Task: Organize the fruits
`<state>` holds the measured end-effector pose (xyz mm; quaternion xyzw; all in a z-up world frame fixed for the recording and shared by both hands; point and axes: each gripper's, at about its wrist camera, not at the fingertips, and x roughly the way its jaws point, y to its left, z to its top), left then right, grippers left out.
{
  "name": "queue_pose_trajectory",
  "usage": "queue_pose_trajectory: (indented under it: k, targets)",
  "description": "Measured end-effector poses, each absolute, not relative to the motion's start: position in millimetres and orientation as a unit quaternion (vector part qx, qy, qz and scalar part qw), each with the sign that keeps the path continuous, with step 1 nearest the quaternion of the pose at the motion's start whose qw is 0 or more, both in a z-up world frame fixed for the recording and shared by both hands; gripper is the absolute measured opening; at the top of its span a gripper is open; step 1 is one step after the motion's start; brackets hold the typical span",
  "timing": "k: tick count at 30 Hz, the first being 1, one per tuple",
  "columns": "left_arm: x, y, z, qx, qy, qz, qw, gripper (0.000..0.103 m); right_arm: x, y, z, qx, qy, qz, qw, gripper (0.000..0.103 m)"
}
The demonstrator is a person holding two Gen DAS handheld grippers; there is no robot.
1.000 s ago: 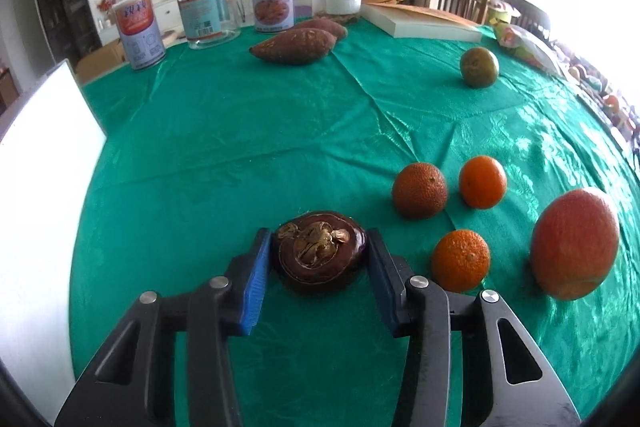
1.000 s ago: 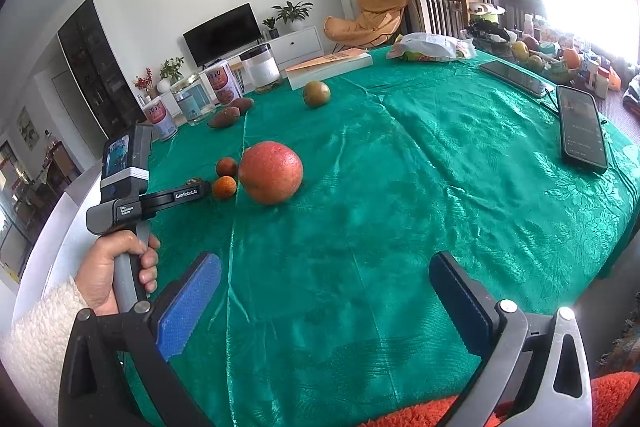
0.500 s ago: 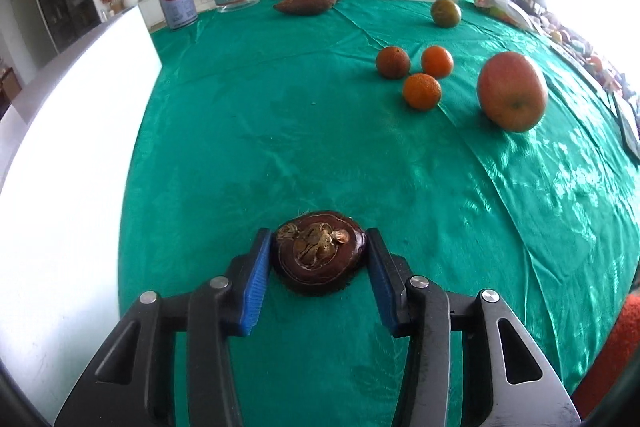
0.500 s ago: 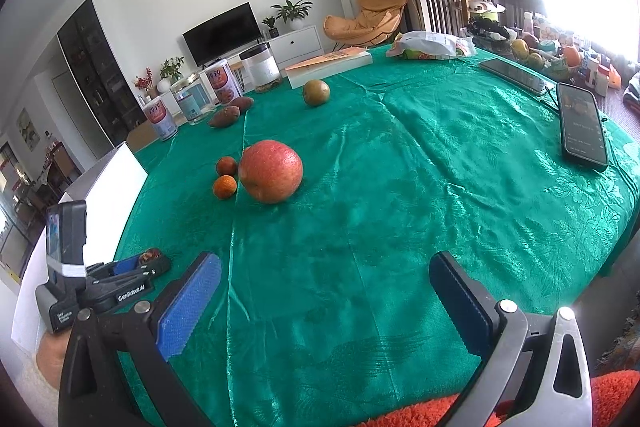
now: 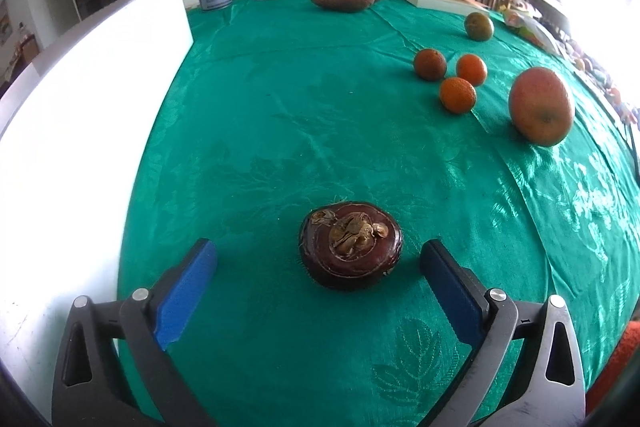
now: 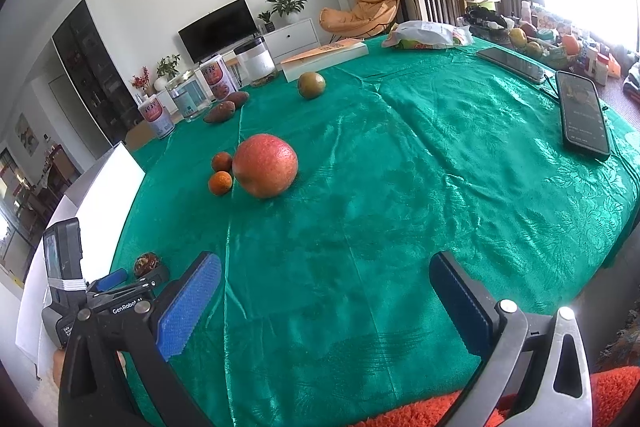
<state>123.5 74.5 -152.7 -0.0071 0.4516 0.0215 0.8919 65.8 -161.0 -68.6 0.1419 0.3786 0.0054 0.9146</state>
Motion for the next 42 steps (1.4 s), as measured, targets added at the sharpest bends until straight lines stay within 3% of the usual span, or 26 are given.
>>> queue_pose_trajectory:
  k: [8, 14, 15, 16, 18, 21, 25, 30, 32, 33, 42]
  targets:
    - [123.1, 74.1, -152.8, -0.008, 0.451, 0.022, 0.892, 0.103, 76.2, -145.9, -63.9, 0.134, 0.375, 0.068, 0.915, 0.103]
    - [123.1, 74.5, -152.6, -0.009, 0.45, 0.02, 0.893, 0.103, 159.1, -70.8, -17.2, 0.027, 0.372, 0.209, 0.904, 0.103]
    - [123.1, 74.5, -152.5, -0.009, 0.45, 0.02, 0.893, 0.103, 182.5, -56.7, -15.6, 0.001, 0.399, 0.222, 0.89, 0.1]
    - [123.1, 74.5, -152.6, -0.009, 0.45, 0.02, 0.893, 0.103, 205.6, -43.8, -17.6, -0.022, 0.43, 0.23, 0.873, 0.085]
    - [123.0, 74.5, -152.7, -0.009, 0.45, 0.02, 0.893, 0.102, 248.4, -21.6, -31.5, -0.06, 0.502, 0.236, 0.83, 0.066]
    - [122.9, 74.5, -152.7, -0.009, 0.45, 0.02, 0.893, 0.102, 288.7, -0.5, -64.1, -0.097, 0.59, 0.22, 0.77, 0.065]
    - [122.8, 74.6, -152.9, -0.009, 0.45, 0.02, 0.893, 0.102, 307.4, 21.0, -100.0, -0.158, 0.639, 0.197, 0.727, 0.052]
    - [122.7, 74.5, -152.7, -0.009, 0.45, 0.02, 0.893, 0.102, 317.4, 26.3, -118.3, -0.172, 0.649, 0.156, 0.724, 0.05]
    - [122.7, 74.7, -152.7, -0.009, 0.45, 0.02, 0.893, 0.102, 318.2, 26.9, -123.4, -0.172, 0.653, 0.154, 0.721, 0.042]
    - [122.7, 74.6, -152.6, -0.009, 0.45, 0.02, 0.893, 0.103, 317.3, 27.3, -124.1, -0.172, 0.65, 0.154, 0.724, 0.032]
    - [119.5, 79.0, -149.3, -0.022, 0.457, -0.02, 0.889, 0.102, 228.3, -2.0, -89.9, -0.12, 0.598, 0.213, 0.763, 0.031]
